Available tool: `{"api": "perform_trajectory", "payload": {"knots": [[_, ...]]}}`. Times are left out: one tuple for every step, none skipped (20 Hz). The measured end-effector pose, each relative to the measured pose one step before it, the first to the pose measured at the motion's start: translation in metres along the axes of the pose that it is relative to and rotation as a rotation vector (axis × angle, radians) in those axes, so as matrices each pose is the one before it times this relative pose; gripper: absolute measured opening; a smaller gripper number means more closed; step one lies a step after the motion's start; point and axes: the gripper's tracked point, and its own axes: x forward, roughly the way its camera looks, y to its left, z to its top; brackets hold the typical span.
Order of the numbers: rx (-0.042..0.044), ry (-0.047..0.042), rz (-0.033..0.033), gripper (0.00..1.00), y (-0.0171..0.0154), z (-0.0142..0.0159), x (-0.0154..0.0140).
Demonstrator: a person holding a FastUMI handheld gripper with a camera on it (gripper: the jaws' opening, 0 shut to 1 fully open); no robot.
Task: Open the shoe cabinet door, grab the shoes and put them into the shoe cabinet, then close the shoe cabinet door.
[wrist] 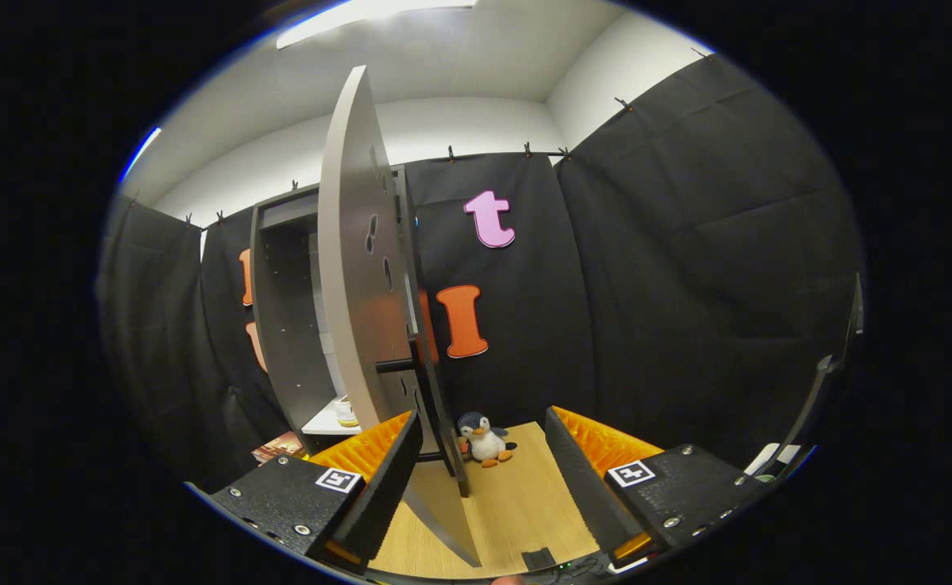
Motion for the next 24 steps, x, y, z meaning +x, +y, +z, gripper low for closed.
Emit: {"api": "perform_trajectory", "payload": {"knots": [[-0.00442,-0.00040,0.01360,0.95,0.00177,-0.00046,0.00429],[-0.00228,0.00362,0.01314,0.95,0.00175,-0.00164,0.00461],[-0.00219,0.00602,0.01078,0.95,0.00293,-0.00219,0.00364],[0.00240,0.00280,0.00626,0.95,0.00054,-0.00238,0.00148],[0.00383,-0.00119,-0.00226,0.95,-0.00119,0.00000,-0.00176],[0.00778,0.00261,0.00381,0.95,0.00096,-0.00035,0.00010],[0.00173,0.00013,0.00152,0.95,0.00082,0.00037,-0.00021],[-0.00369,-0.00086,0.00007,0.95,0.00043,0.00040,0.00156],[-0.00818,0.00085,-0.00189,0.95,0.00109,0.00057,-0.00004],[-0.00902,-0.00219,-0.00099,0.94,0.00129,0.00152,0.00004],[-0.00996,0.00026,0.00055,0.93,0.00157,0.00068,-0.00044],[-0.00767,-0.00380,0.00341,0.93,0.00221,0.00222,0.00002],[-0.00398,-0.00045,0.00594,0.93,0.00296,0.00112,-0.00027],[-0.00063,0.00164,0.01061,0.92,0.00356,0.00105,-0.00008],[0.00105,0.00118,0.01082,0.92,0.00585,0.00051,0.00005],[-0.00008,0.00106,0.01282,0.92,0.01108,-0.00165,0.00094],[-0.00109,-0.00002,0.01311,0.92,0.01266,-0.00338,0.00069],[-0.00370,-0.00075,0.01308,0.92,0.01236,-0.00436,0.00195],[-0.00194,-0.00123,0.01305,0.92,0.00838,-0.00174,0.00150],[0.00275,-0.00069,0.01311,0.92,0.00571,-0.00044,-0.00020],[0.00766,-0.00036,0.01361,0.92,0.00637,-0.00108,0.00118],[0.00824,-0.00120,0.01191,0.92,0.00314,-0.00098,0.00088],[0.00640,-0.00097,0.01037,0.92,0.00283,0.00041,0.00017],[0.00335,0.00140,0.00943,0.92,0.00574,-0.00120,0.00166]]}}
